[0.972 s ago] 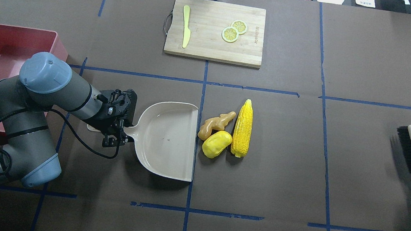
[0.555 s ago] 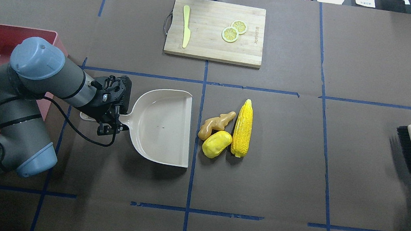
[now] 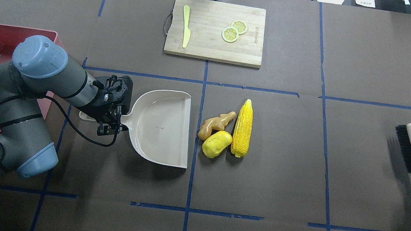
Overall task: Sweep and dump trash into bin
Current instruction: 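Grasp the dustpan handle with the left gripper and tilt it flat, then carry the brush with the right gripper toward the corn and ginger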
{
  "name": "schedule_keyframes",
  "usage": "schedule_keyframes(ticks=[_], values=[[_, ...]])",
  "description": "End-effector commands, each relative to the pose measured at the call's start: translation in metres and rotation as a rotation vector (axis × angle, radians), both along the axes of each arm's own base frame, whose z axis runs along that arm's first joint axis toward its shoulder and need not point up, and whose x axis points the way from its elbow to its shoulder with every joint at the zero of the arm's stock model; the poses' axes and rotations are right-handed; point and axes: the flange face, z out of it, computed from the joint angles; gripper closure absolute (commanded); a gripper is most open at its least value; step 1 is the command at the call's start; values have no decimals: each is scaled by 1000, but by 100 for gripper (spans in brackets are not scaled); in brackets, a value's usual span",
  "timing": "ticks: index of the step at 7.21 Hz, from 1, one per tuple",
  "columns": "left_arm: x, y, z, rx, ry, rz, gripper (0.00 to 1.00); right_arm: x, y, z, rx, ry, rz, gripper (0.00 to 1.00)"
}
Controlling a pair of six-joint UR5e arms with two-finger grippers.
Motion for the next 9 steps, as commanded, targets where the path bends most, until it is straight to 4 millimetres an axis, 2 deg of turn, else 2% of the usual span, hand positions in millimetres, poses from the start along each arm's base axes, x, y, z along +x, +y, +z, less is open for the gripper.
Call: schedule_keyframes(ticks=[1, 2, 4, 7, 9], values=[[4, -5, -12, 55, 4, -16, 100, -4, 1, -23, -37, -43, 25, 100], [6, -5, -12, 56, 0, -20, 100, -14, 4, -35, -64, -58, 30, 100], [9, -7, -5, 43, -12, -17, 100, -52, 5, -73, -116, -106, 44, 100], [19, -13, -4, 32, -20, -18, 100, -95, 3, -122, -170, -181, 58, 100], [19, -12, -4, 30, -18, -16, 100, -146, 12, -152, -205, -212, 64, 100]])
